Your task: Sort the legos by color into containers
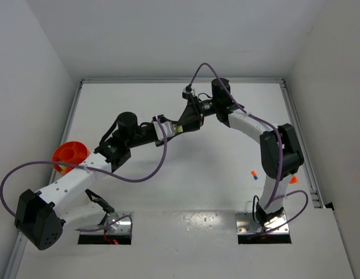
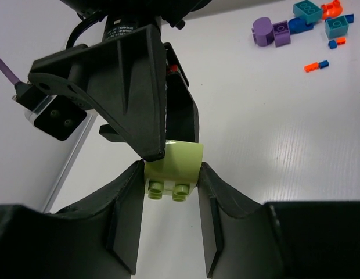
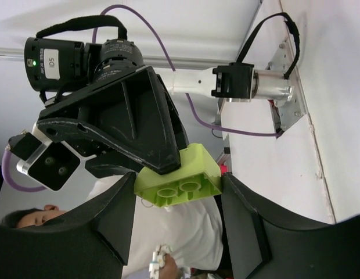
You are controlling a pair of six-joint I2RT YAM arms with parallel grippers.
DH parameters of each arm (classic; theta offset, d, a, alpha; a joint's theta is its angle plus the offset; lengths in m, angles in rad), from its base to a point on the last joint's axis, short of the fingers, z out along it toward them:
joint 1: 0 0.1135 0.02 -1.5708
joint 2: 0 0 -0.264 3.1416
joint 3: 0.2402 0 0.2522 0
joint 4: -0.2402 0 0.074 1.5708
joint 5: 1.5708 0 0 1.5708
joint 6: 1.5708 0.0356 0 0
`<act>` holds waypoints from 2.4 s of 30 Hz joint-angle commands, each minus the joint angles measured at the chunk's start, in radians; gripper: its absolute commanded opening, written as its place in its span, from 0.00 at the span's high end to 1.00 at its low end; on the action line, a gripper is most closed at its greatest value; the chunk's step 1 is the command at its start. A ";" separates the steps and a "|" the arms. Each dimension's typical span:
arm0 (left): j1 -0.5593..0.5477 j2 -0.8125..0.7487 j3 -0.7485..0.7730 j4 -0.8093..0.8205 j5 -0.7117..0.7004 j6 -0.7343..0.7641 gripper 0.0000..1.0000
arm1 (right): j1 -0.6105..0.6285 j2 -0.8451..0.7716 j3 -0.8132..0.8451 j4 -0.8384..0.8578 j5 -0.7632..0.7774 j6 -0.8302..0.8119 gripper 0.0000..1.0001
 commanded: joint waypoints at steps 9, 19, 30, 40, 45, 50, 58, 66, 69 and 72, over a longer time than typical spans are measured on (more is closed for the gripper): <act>-0.009 -0.153 0.083 -0.312 -0.226 -0.165 0.78 | -0.214 0.048 0.164 -0.009 0.055 -0.101 0.20; 0.272 -0.174 0.300 -0.770 -0.424 -0.312 0.86 | -0.268 -0.003 0.368 -1.131 0.753 -1.265 0.13; 0.529 -0.137 0.354 -1.081 -0.726 -0.355 0.92 | -0.301 -0.078 0.242 -1.132 0.840 -1.420 0.16; 0.955 -0.033 0.288 -1.050 -0.630 -0.228 0.93 | -0.301 -0.118 0.212 -1.162 1.040 -1.515 0.17; 1.267 0.122 0.324 -1.050 -0.446 -0.039 0.94 | -0.301 -0.082 0.249 -1.200 1.061 -1.551 0.17; 1.402 0.210 0.355 -1.043 -0.392 0.044 0.96 | -0.301 -0.050 0.296 -1.224 1.113 -1.588 0.17; 1.433 0.198 0.312 -1.023 -0.335 0.133 0.90 | -0.301 -0.050 0.287 -1.227 1.113 -1.588 0.17; 1.497 0.236 0.312 -1.073 -0.168 0.188 0.83 | -0.301 -0.082 0.258 -1.227 1.122 -1.588 0.17; 1.508 0.245 0.312 -1.073 -0.148 0.198 0.81 | -0.301 -0.082 0.249 -1.227 1.122 -1.597 0.17; 1.519 0.245 0.303 -1.073 -0.104 0.211 0.79 | -0.301 -0.092 0.249 -1.227 1.122 -1.597 0.17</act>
